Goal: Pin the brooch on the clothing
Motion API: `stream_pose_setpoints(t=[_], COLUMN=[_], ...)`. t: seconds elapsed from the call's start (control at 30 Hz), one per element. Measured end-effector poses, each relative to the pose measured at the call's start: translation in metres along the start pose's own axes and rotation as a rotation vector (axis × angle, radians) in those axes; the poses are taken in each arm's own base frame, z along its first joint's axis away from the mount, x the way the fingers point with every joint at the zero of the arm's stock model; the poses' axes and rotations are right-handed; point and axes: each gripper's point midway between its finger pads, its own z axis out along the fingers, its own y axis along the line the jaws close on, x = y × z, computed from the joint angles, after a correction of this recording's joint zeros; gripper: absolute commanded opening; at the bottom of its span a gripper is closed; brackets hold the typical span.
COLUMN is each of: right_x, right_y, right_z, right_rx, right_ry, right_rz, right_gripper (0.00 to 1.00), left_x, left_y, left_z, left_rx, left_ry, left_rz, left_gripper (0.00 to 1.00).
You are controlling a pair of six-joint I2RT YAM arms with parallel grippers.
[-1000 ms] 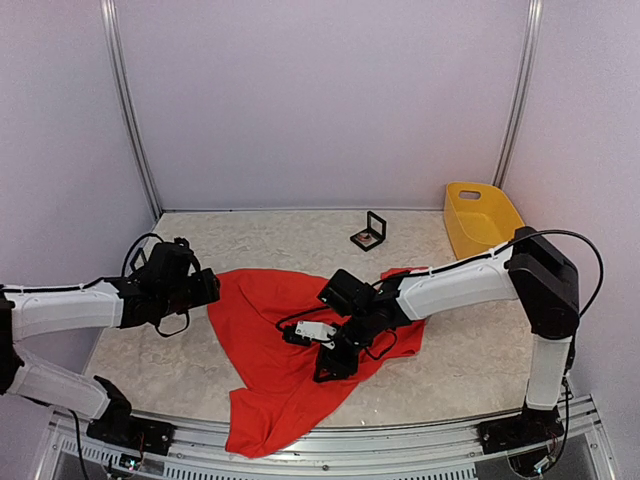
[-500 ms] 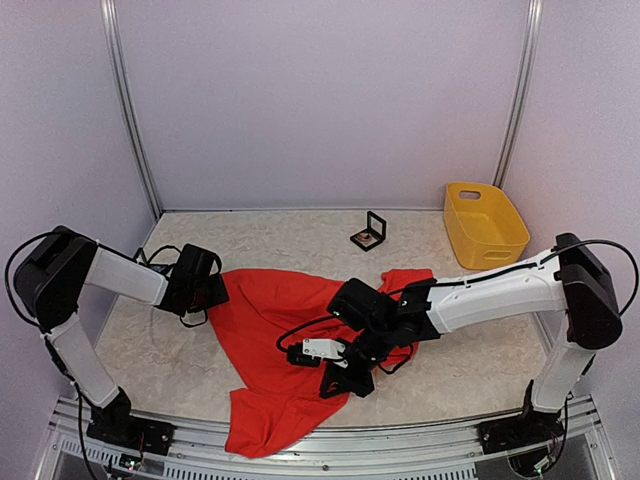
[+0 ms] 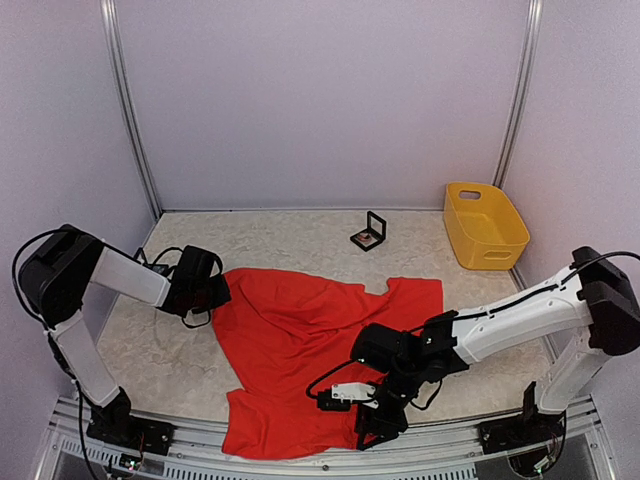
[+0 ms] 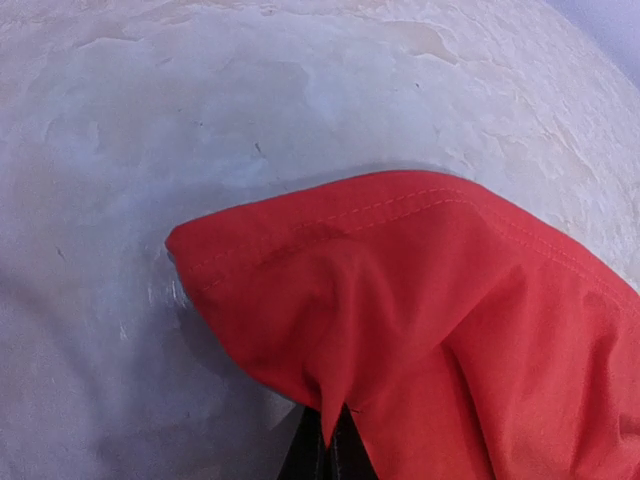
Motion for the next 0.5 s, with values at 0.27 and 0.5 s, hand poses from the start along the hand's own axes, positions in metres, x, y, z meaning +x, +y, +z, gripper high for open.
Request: stream_pose_setpoints(t=[0.27, 0.5], right_x=[-0.098, -0.198], right_y=[-0.049, -0.208], right_z=[-0.120, -0.244], right_rx=[0.186, 0.516], right_ry=[-0.363, -0.647], right_rz=[-0.016, 0.114], right_gripper=[0.48, 0.36], left_x=[0.011, 0.018], left_y=[0.002, 0.002], left_z=[-0.013, -0.019], left_rx=[0.033, 0.052], left_ry=[0.024, 0.037], left_rz=[0.007, 0.011], left_gripper=[0.00, 0.00])
